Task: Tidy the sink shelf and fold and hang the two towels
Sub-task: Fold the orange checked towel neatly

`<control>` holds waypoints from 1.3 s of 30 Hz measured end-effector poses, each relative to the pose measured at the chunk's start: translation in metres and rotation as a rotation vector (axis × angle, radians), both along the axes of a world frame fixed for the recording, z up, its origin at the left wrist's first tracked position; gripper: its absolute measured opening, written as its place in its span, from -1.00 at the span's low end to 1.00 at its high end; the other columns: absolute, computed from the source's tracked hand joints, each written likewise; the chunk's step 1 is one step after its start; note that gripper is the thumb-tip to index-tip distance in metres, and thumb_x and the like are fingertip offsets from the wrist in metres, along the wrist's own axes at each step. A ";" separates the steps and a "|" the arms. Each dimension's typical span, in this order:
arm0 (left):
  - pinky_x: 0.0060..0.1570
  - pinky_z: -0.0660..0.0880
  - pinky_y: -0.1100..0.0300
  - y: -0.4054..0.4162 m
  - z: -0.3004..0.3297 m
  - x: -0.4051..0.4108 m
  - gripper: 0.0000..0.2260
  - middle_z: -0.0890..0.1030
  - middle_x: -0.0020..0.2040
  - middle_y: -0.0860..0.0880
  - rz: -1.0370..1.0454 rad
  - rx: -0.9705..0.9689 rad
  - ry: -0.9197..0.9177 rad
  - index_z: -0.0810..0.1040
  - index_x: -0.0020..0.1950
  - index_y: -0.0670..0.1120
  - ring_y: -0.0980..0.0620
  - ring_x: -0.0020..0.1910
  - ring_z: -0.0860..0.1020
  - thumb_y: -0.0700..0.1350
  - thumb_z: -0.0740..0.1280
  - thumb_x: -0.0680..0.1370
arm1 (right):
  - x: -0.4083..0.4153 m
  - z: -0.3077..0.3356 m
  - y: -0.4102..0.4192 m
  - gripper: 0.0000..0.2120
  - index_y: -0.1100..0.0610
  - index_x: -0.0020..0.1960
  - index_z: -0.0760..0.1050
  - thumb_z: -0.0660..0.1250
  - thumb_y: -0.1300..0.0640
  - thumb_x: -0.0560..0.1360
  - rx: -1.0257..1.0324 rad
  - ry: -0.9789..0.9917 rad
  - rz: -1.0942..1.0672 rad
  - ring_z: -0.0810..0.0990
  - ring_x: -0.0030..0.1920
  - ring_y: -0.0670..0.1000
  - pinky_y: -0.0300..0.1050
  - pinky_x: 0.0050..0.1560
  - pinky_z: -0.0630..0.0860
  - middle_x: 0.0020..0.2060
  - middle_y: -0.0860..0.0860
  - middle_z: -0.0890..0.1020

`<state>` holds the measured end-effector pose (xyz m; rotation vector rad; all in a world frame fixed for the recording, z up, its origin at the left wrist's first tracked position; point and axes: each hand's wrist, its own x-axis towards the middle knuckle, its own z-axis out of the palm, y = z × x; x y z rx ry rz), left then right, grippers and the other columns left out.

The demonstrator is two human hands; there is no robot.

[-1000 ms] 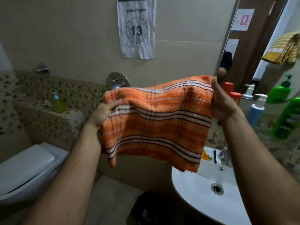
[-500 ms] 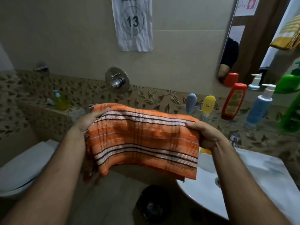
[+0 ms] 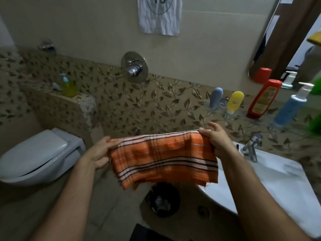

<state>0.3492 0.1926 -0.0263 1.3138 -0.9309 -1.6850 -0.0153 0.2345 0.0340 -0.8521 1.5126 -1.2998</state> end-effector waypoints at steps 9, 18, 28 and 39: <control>0.30 0.39 0.04 -0.017 0.022 0.001 -0.19 0.36 0.44 -0.19 0.038 -0.270 -0.623 0.20 0.54 -0.13 -0.17 0.36 0.41 -0.29 0.53 0.39 | -0.022 0.006 0.009 -0.59 0.17 0.31 0.49 0.35 0.39 0.48 -0.041 0.068 0.288 0.65 -0.02 0.10 -0.10 -0.09 0.65 0.05 0.13 0.65; -0.05 0.57 0.09 -0.021 0.050 -0.008 -0.47 0.53 0.21 -0.13 0.314 -0.487 -0.393 0.42 0.33 -0.06 -0.07 0.12 0.55 -0.29 0.50 0.42 | -0.030 0.010 0.020 -0.76 0.09 0.11 0.62 0.44 0.25 0.46 -0.291 0.939 0.193 0.64 -0.04 -0.03 -0.10 -0.01 0.58 -0.08 -0.06 0.68; 0.02 0.56 -0.04 -0.035 0.077 -0.029 -0.74 0.65 -0.07 0.07 0.206 -0.838 -0.853 0.58 0.02 0.13 -0.02 -0.04 0.61 -0.09 0.51 0.40 | -0.060 0.019 0.015 -0.89 0.06 0.03 0.53 0.37 0.08 0.52 -0.245 1.060 0.112 0.40 0.09 0.09 0.03 0.07 0.41 -0.02 0.07 0.45; -0.01 0.48 0.01 -0.062 0.047 -0.055 -0.89 0.59 -0.07 -0.07 -0.024 -0.848 -0.950 0.51 -0.05 0.01 -0.15 -0.03 0.55 -0.07 0.42 0.51 | -0.082 0.059 -0.001 -0.92 0.10 -0.03 0.43 0.33 0.13 0.57 -0.386 0.573 0.129 0.57 -0.11 0.03 -0.01 -0.12 0.53 -0.15 0.04 0.57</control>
